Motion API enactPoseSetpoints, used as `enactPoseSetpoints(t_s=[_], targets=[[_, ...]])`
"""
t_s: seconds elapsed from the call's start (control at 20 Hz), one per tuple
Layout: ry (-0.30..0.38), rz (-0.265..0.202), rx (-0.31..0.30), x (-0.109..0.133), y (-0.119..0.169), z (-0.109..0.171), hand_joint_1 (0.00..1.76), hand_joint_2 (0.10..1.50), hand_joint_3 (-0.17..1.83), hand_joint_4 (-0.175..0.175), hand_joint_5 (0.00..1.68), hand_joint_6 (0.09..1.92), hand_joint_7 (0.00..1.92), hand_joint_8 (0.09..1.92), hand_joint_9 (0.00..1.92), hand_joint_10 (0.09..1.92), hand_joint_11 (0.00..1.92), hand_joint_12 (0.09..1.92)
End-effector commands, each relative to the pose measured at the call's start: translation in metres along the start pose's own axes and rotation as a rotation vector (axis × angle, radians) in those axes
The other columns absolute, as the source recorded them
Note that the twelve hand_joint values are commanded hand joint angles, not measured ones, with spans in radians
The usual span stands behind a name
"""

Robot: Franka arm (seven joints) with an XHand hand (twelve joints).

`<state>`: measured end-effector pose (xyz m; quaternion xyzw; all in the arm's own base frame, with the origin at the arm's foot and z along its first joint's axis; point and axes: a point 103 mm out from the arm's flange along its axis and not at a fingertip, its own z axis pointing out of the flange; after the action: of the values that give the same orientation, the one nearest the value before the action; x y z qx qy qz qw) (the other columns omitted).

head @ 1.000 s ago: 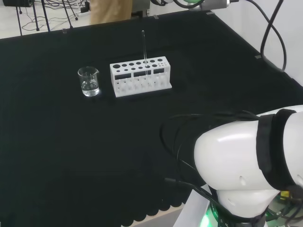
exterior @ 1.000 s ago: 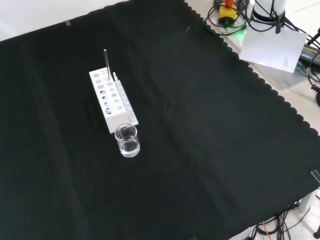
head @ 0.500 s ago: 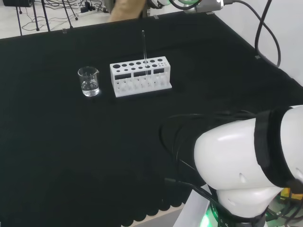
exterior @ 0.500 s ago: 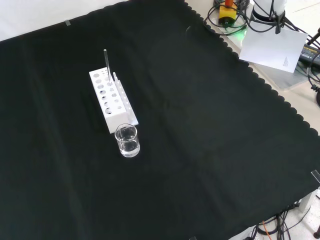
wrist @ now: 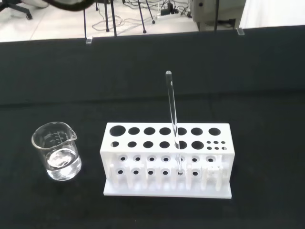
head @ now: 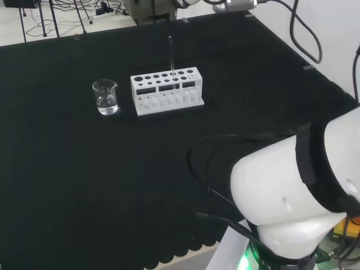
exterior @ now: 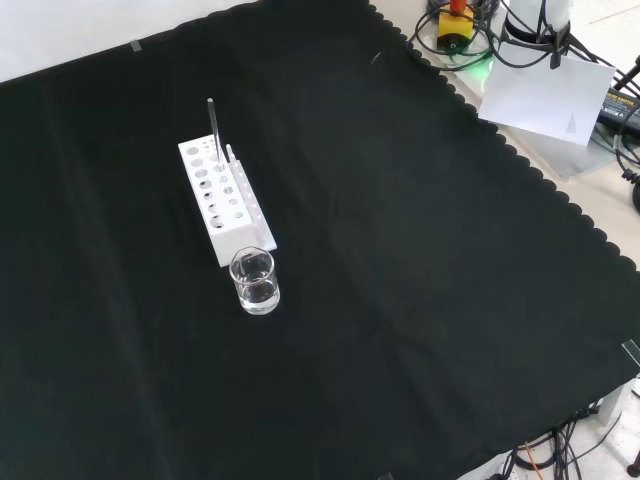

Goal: Take the glass rod from the white test tube rack.

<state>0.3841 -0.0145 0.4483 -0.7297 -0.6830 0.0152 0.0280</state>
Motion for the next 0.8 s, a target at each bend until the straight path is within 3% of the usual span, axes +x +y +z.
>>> enactPoseSetpoints(t_s=[0.05, 0.8], targets=[[-0.017, 0.017, 0.014, -0.011, 0.067, 0.017, 0.66, 0.77, 0.46, -0.121, 0.00, 0.09, 0.00, 0.62, 0.03, 0.85, 0.00, 1.32], [-0.001, -0.058, 0.047, -0.036, 0.162, 0.053, 0.65, 0.77, 0.47, -0.137, 0.05, 0.09, 0.00, 0.72, 0.10, 0.86, 0.00, 1.36]])
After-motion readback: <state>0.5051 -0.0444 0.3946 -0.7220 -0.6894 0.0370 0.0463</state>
